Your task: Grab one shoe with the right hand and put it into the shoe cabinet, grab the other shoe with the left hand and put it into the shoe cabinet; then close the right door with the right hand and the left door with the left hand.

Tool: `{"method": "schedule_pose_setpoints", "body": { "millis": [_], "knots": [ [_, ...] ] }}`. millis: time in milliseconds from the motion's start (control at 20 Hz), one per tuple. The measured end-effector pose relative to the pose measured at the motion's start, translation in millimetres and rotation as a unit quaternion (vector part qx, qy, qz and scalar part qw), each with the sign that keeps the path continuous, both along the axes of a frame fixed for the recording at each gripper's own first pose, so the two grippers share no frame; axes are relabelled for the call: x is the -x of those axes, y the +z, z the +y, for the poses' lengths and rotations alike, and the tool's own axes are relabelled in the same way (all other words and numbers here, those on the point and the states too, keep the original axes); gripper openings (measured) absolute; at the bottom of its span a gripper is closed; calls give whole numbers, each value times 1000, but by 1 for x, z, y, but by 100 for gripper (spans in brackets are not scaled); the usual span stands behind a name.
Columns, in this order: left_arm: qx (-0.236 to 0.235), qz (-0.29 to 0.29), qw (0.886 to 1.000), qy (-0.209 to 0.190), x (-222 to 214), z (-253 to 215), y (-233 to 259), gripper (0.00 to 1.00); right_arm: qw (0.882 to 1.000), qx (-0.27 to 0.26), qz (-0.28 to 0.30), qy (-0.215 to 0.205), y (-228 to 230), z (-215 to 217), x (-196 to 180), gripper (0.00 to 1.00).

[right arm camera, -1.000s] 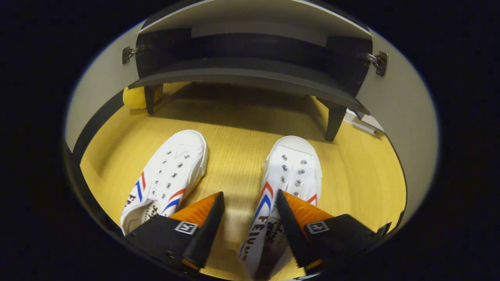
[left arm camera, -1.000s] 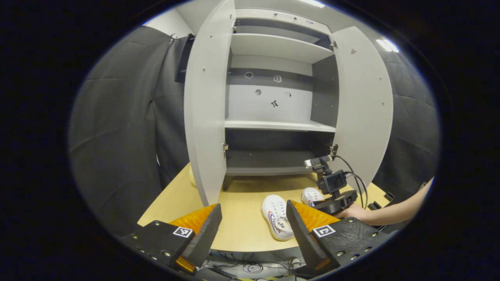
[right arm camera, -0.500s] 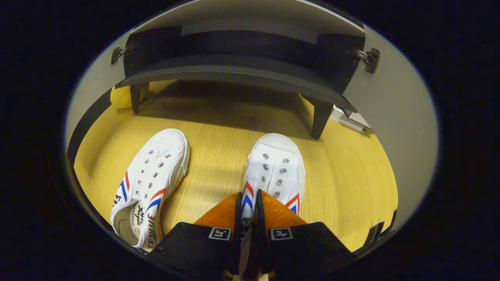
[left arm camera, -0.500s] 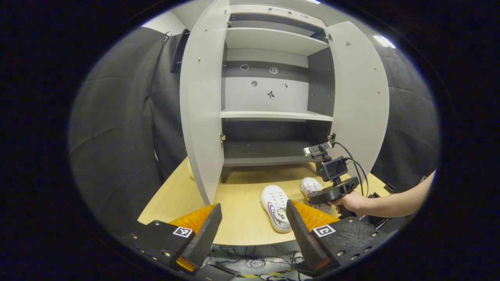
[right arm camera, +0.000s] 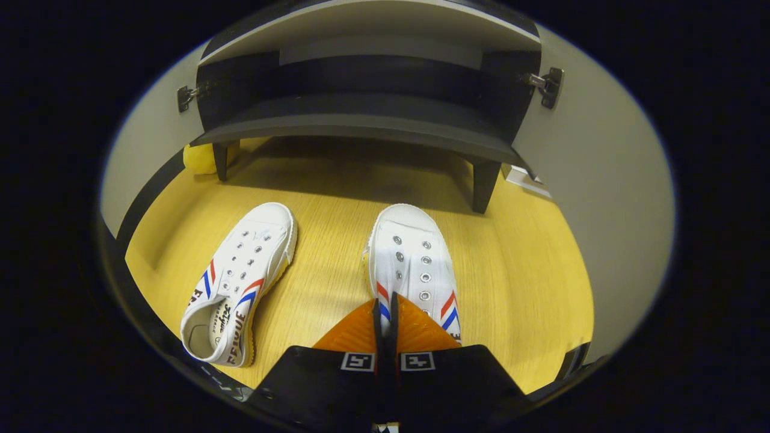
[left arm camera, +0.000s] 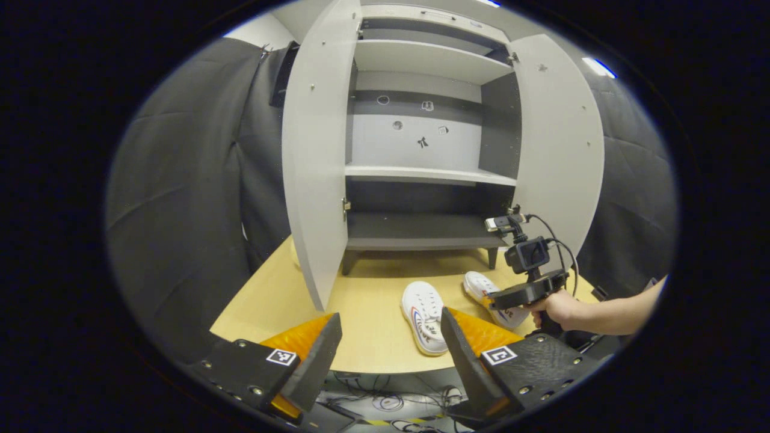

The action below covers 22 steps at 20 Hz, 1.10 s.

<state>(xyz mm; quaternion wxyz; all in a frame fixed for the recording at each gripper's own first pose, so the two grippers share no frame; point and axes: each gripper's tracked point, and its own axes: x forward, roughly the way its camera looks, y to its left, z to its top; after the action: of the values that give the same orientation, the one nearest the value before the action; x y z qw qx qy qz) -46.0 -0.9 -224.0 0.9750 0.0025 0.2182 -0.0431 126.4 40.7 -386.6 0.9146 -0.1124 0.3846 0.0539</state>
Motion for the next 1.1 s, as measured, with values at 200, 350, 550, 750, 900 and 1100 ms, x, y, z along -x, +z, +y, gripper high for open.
{"method": "schedule_pose_setpoints", "body": {
  "millis": [200, 350, 550, 750, 900, 1100],
  "knots": [
    [-9, -10, 1000, -6, -3, -15, 6, 95, 1000, -28, -7, -9, 16, -8, 25, 1],
    [2, -21, 1000, -7, -5, -24, 14, 95, 1000, -21, -10, -4, 27, -16, 51, 2],
    [1, -37, 999, -6, -1, -28, 29, 95, 999, -37, -3, 15, 43, -13, 87, 2],
    [-7, -48, 999, -6, 4, -26, 39, 94, 999, -38, -13, 36, 66, -4, 121, 2],
    [-12, -71, 997, -5, 6, -23, 56, 95, 997, -45, -27, 53, 92, 4, 145, 2],
    [-3, -81, 997, -8, 9, -19, 58, 95, 994, -61, -72, 61, 138, 14, 158, 1]
  ]
}}
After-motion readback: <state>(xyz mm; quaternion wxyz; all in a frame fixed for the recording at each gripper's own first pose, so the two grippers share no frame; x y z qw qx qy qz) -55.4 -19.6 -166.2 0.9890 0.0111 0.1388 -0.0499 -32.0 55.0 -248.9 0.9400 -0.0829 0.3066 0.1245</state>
